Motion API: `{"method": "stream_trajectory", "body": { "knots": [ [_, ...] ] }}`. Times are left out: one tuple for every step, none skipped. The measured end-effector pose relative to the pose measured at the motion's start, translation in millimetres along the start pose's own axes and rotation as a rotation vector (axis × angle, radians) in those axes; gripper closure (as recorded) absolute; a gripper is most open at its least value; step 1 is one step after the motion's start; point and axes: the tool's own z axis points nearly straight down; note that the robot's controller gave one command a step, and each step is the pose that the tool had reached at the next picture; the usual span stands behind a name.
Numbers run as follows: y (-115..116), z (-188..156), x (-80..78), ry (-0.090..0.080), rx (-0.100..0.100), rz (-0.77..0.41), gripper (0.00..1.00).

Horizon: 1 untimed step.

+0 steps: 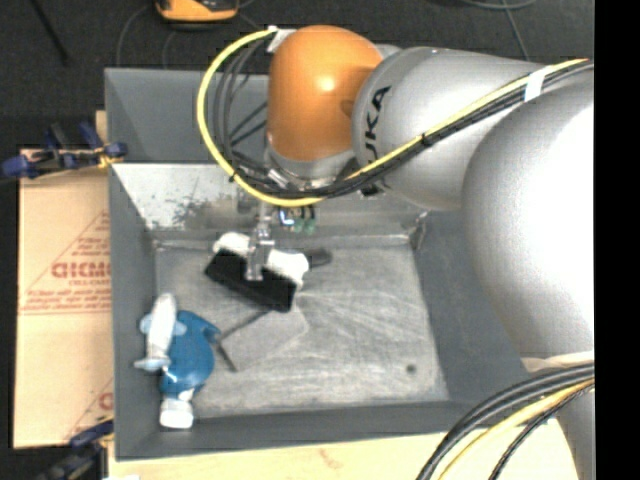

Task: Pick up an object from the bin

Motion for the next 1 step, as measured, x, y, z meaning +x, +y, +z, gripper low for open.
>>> {"method": "stream_trajectory", "body": {
  "knots": [
    [-0.1,0.0,0.0,0.0,0.0,0.0,0.0]
  ]
}}
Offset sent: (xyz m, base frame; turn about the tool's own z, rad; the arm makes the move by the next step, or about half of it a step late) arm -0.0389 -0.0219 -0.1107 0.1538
